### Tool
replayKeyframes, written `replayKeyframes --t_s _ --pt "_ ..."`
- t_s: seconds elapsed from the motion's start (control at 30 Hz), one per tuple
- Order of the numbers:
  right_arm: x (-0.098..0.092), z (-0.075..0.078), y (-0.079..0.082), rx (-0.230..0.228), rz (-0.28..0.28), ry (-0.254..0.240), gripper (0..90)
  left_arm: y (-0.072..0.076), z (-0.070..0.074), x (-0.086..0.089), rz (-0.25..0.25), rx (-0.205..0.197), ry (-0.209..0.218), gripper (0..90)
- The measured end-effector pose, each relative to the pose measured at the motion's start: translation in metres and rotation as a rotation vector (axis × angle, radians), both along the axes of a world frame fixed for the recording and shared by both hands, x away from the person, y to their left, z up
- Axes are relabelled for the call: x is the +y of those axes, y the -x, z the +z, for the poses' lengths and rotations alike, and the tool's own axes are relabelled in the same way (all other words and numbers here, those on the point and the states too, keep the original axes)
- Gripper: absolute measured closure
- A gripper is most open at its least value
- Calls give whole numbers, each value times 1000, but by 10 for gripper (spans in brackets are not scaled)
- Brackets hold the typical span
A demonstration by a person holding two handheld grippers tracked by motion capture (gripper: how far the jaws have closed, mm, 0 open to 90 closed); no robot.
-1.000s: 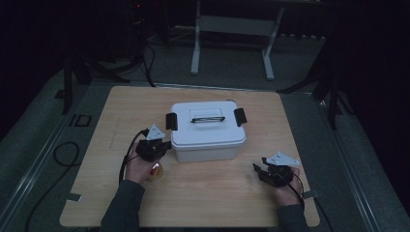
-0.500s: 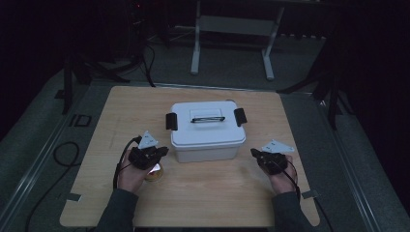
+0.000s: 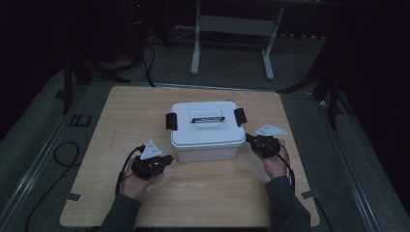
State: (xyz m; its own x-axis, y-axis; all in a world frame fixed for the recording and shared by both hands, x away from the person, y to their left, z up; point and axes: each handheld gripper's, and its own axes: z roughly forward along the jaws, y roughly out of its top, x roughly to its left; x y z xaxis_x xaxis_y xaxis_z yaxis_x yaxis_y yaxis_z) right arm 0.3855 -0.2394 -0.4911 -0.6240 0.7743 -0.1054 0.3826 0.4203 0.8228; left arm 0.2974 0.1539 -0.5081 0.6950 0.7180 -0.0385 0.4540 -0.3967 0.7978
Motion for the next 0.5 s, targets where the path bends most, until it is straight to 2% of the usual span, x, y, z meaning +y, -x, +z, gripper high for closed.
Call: replayKeyframes --t_s 0.07,0.3,0.5 --pt "2 1 -5 1 9 -7 900 3 -1 -3 -9 2 -14 835" --pt "8 2 -14 5 43 -26 900 10 -3 -7 -37 -11 -14 828" --pt "8 3 -9 3 70 -24 900 9 -5 -4 -31 -2 -5 828"
